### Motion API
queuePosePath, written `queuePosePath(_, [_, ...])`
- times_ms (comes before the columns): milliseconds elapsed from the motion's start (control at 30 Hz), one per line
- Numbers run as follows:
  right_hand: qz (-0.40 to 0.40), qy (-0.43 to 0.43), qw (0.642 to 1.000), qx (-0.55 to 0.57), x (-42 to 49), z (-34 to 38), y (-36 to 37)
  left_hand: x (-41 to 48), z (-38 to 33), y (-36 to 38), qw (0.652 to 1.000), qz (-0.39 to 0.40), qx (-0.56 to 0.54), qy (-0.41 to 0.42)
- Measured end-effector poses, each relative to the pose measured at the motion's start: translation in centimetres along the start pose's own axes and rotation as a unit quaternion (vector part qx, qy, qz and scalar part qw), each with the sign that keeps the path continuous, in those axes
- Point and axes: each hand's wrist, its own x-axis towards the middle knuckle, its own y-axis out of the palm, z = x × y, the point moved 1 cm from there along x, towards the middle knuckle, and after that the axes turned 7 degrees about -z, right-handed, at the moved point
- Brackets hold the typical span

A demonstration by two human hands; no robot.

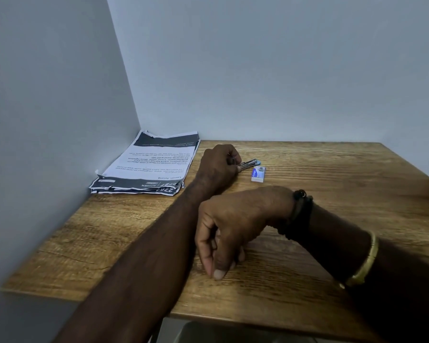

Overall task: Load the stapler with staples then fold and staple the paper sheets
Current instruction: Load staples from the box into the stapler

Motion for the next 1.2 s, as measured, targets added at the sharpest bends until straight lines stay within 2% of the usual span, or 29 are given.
queuePosePath(133, [-0.028,0.030,0.997,-0.065,0.4,-0.8,0.2,0.1,0.1,0.0,1.000,0.007,-0.008,-0.003])
queuePosePath(233, [-0.041,0.034,0.998,-0.026,-0.2,-1.2,-0.8,0.4,0.0,-0.1,0.999,0.037,-0.022,-0.017])
queuePosePath(400, [-0.210,0.105,0.972,-0.034,-1.3,-4.0,-3.6,-0.1,-0.4,-0.1,0.995,0.009,-0.088,-0.049])
queuePosePath(533, [-0.325,0.151,0.933,-0.040,-1.5,-6.3,-4.8,-0.3,-0.1,0.2,0.999,0.008,-0.034,-0.013])
queuePosePath(633, [-0.368,0.166,0.913,-0.057,-1.3,-7.2,-5.1,-0.1,0.0,0.3,1.000,0.000,-0.026,-0.013])
queuePosePath(733, [-0.364,0.158,0.916,-0.063,-1.9,-7.3,-5.6,-0.1,-0.1,0.4,1.000,-0.002,-0.023,-0.014])
queuePosePath(800, [-0.430,0.149,0.888,-0.062,-2.4,-7.9,-6.6,-0.1,0.0,0.4,0.999,0.003,-0.030,-0.018])
queuePosePath(867, [-0.520,0.171,0.833,-0.077,-2.8,-8.8,-7.4,0.0,0.1,0.3,0.999,0.015,-0.034,-0.021])
queuePosePath(900, [-0.539,0.191,0.817,-0.078,-2.9,-9.3,-7.5,0.0,0.1,0.3,0.999,0.018,-0.033,-0.021])
queuePosePath(933, [-0.538,0.210,0.812,-0.078,-2.9,-9.7,-7.3,0.0,0.1,0.3,0.999,0.018,-0.032,-0.020])
queuePosePath(1000, [-0.510,0.232,0.826,-0.068,-2.7,-10.4,-6.8,0.0,0.1,0.2,0.999,0.016,-0.034,-0.017])
queuePosePath(1200, [-0.483,0.243,0.840,-0.039,-2.8,-10.5,-6.9,0.0,-0.2,0.0,0.999,0.000,-0.052,-0.002])
